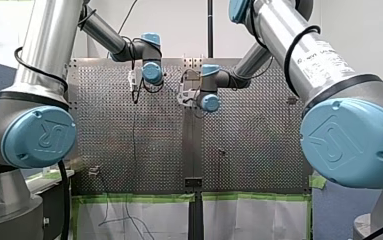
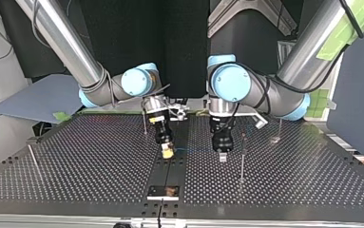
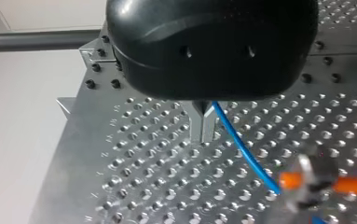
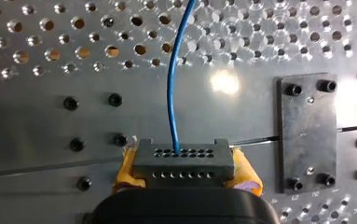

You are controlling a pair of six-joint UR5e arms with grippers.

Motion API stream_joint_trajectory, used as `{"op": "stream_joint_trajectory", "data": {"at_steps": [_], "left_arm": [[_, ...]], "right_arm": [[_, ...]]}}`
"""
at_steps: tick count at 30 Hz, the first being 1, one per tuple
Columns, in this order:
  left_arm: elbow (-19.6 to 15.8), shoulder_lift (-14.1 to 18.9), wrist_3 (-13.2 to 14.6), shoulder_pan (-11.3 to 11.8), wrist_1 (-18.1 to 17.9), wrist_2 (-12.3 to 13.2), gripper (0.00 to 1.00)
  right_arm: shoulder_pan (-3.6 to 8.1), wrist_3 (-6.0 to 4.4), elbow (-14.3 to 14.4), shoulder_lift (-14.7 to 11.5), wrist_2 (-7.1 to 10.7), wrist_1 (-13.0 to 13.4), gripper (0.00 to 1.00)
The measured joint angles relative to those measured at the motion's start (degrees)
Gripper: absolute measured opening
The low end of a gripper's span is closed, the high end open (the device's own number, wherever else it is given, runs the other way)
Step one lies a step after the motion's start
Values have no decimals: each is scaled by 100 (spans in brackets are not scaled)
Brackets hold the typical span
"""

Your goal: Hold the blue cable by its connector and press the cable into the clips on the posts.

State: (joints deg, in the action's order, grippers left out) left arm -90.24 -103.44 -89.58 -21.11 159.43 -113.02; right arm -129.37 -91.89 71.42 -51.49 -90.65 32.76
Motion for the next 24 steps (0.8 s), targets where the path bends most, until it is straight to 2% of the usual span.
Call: {"op": "stream_joint_trajectory", "data": {"at_steps": [5,13,19,24], "left_arm": [[0,-28,-29,5,-195,55,0],[-2,-312,-195,-76,-176,84,0],[-16,-354,-486,-185,-159,63,0],[-57,-380,-567,-245,-146,27,0]], "right_arm": [[36,-22,95,0,-4,-17,0],[117,-38,378,1,-12,-43,0],[265,-32,703,-3,-34,-37,0],[385,-13,978,-2,-67,-28,0]]}}
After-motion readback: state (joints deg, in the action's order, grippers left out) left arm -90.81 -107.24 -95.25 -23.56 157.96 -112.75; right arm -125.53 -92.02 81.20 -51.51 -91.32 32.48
